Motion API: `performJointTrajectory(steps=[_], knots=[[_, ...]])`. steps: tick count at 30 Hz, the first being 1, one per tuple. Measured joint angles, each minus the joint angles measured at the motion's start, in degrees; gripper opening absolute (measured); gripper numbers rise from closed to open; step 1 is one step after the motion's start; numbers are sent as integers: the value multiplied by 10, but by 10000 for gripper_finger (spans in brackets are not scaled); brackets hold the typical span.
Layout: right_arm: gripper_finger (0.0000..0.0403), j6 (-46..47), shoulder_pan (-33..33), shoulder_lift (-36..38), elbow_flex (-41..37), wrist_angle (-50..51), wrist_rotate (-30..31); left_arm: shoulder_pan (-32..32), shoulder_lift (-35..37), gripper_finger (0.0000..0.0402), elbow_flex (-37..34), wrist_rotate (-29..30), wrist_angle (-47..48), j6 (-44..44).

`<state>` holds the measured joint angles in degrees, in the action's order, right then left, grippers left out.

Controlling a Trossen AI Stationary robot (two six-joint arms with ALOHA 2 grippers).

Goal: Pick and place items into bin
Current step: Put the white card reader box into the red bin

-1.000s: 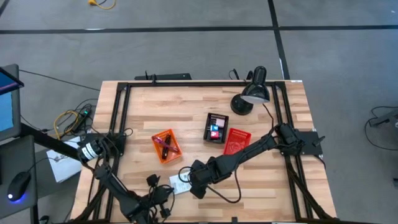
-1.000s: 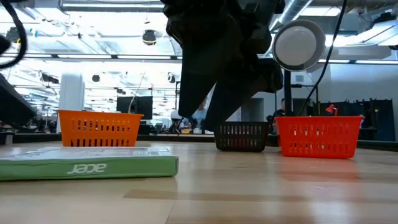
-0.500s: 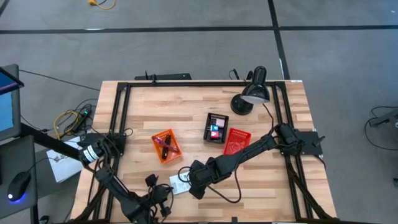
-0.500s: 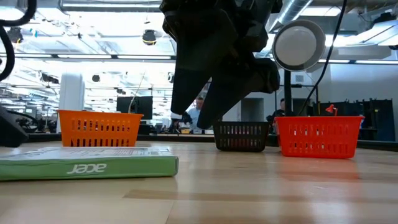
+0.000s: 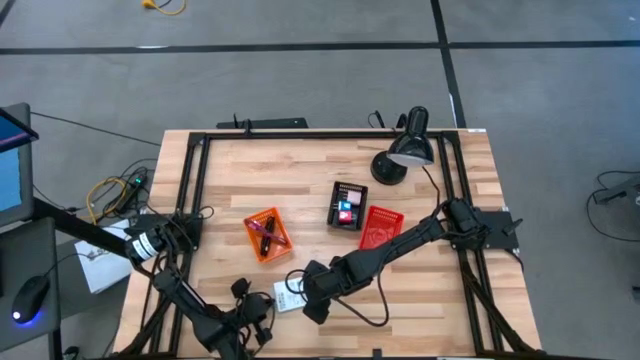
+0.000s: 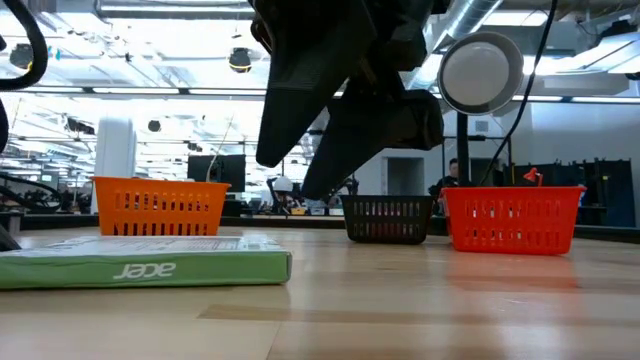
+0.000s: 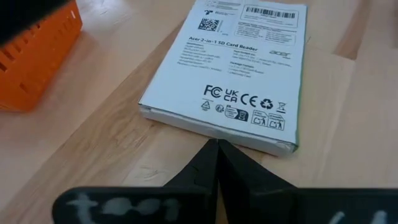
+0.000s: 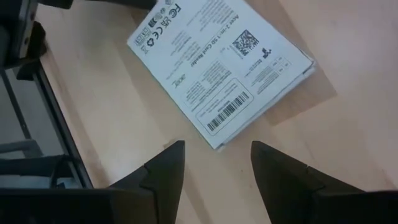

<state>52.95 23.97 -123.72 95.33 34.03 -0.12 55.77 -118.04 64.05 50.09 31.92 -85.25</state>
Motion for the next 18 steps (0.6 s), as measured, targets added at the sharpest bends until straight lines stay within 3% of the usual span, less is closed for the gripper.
performJointTrajectory(steps=[8, 12, 18], knots=[[173, -3, -1, 0, 0, 4, 0, 13, 6, 0, 14, 43, 6, 2], [175, -4, -1, 0, 0, 3, 0, 13, 7, 0, 35, 97, 6, 48], [175, -4, -1, 0, 0, 3, 0, -2, 7, 0, 39, 77, 25, 68]])
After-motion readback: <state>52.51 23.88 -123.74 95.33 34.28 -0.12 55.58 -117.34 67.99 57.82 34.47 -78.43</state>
